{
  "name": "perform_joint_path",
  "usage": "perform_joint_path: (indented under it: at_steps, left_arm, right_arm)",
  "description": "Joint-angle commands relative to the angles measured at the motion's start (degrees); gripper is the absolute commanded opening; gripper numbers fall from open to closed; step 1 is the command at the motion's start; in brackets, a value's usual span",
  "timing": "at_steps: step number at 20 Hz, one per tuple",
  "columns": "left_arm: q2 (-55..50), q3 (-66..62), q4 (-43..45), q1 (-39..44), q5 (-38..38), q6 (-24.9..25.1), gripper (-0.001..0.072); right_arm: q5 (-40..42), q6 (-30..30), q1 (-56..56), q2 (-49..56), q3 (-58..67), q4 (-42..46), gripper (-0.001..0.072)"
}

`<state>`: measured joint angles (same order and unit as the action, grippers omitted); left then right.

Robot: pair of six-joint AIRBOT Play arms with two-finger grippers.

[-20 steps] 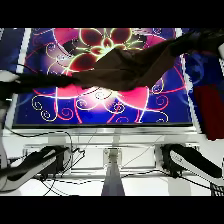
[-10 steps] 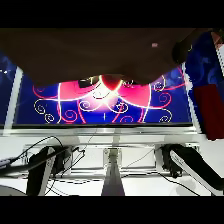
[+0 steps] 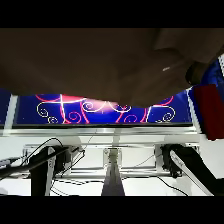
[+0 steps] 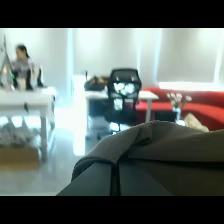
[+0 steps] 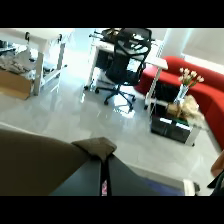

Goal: Fold the clothes and pants, and hang the long-sleeved shirts on hangers.

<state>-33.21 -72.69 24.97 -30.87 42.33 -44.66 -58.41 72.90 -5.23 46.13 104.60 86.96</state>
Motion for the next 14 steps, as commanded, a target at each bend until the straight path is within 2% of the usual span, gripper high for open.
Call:
perform_joint_path:
  at_steps: [1,2,4,6,9,12,14]
  left_arm:
    - [-7.67,-0.02,5.07,0.26,11.96,-9.01,0.0012]
    - [-12.0,-0.02,7.85,1.05,17.46,-11.15,0.0012]
    - [-21.44,-0.02,12.72,4.11,25.49,-12.0,0.0013]
    - [-32.0,-0.02,15.89,8.9,29.31,-11.98,0.0012]
    - [-47.01,-0.04,14.16,15.02,24.02,-11.96,0.0013]
    - [-58.71,-0.07,4.15,18.27,13.14,-11.87,0.0013]
    - [-63.28,-0.07,-2.23,19.15,8.24,-7.72,0.0013]
  right_arm:
    - [-4.26,1.64,0.0,5.79,-1.4,-0.2,0.001]
    - [-6.64,1.64,0.0,9.35,-2.14,-0.07,0.001]
    - [-10.62,1.64,0.0,17.59,-3.23,0.17,0.001]
    - [-12.33,1.9,0.0,27.28,-3.72,0.04,0.001]
    - [-9.51,3.63,0.0,41.62,-3.69,0.02,0.001]
    - [-4.11,6.38,0.0,51.45,-3.69,-0.07,0.001]
    - [-0.66,8.31,0.0,55.08,-3.69,-0.04,0.0011]
